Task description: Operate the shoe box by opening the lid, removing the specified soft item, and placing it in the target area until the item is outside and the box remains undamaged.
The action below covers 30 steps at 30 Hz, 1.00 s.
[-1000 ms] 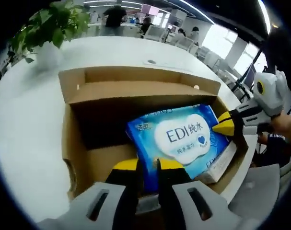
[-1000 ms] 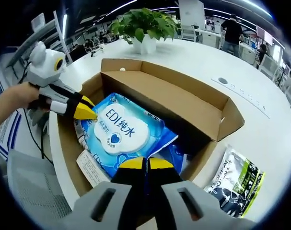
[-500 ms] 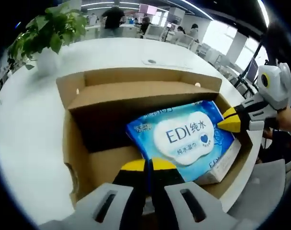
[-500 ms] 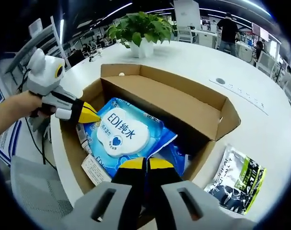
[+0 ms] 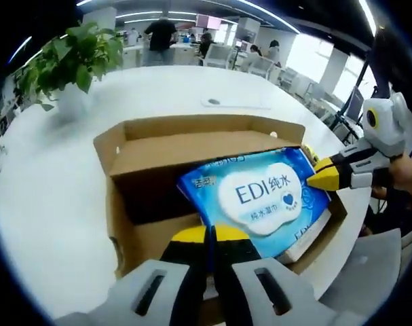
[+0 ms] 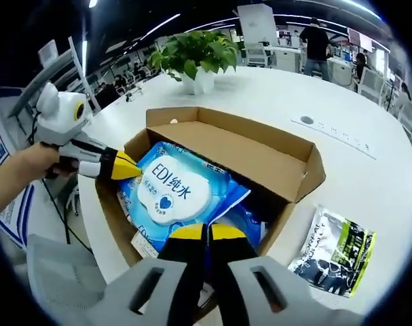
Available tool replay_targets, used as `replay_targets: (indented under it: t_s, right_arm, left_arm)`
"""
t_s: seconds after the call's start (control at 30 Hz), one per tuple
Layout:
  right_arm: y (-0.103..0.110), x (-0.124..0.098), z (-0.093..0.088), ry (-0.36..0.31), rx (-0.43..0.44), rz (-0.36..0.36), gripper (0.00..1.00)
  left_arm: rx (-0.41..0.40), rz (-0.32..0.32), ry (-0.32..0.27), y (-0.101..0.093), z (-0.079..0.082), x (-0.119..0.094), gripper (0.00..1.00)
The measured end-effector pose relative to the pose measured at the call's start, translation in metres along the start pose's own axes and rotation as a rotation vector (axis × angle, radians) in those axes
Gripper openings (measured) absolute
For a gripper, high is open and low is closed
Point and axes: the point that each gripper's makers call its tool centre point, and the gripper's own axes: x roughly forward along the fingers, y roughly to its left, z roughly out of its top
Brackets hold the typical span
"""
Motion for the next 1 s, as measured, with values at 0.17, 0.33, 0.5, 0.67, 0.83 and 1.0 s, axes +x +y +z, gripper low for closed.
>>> replay_targets:
  t_s: [0.17, 0.33, 0.5, 0.67, 0.83, 1.0]
  right_arm:
    - [-0.003, -0.011, 0.008, -0.026, 0.017, -0.002, 0.00]
    - [-0.008, -0.025, 0.012, -0.046, 0.027, -0.008, 0.00]
    - [-0.018, -0.039, 0.012, -0.054, 0.060, -0.020, 0.00]
    - [-0.029, -0.056, 0.012, -0.071, 0.095, -0.036, 0.00]
    - [-0.042, -0.073, 0.011, -0.083, 0.121, -0.056, 0.00]
    - [-0.058, -0.087, 0.006, -0.089, 0.143, -0.081, 0.00]
  left_arm:
    - [0.004, -0.001, -0.017, -0.009, 0.012, -0.009, 0.00]
    - [0.006, -0.012, -0.028, -0.021, 0.019, -0.012, 0.00]
    - [0.004, -0.040, -0.038, -0.036, 0.026, -0.014, 0.00]
    - [0.003, -0.079, -0.055, -0.055, 0.036, -0.015, 0.00]
    - [-0.009, -0.127, -0.073, -0.073, 0.047, -0.013, 0.00]
    - [-0.001, -0.153, -0.074, -0.093, 0.053, -0.007, 0.00]
